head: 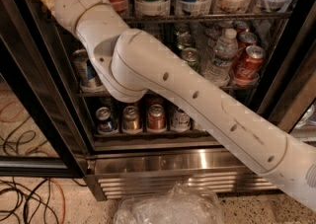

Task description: Pick blue plastic bottle from top shelf of fridge

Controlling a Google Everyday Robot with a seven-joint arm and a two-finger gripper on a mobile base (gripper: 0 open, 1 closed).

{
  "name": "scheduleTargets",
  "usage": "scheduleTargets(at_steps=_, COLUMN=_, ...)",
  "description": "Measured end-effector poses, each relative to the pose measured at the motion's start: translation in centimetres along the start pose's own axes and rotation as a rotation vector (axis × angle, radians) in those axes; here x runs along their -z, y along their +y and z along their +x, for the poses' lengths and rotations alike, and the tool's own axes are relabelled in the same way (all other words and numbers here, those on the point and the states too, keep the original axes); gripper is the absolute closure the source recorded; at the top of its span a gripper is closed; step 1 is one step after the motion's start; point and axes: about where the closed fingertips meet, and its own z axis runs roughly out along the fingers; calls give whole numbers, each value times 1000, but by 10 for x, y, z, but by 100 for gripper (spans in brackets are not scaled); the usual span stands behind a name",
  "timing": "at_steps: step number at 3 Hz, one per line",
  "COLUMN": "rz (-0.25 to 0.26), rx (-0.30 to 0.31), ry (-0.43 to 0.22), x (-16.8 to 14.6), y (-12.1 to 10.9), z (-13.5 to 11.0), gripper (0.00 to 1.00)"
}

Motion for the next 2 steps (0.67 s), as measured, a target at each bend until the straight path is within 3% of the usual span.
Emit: scheduleTargets(at_steps=2, rz=-33, rx=36, ry=19, x=23, y=6, z=-2, gripper=100)
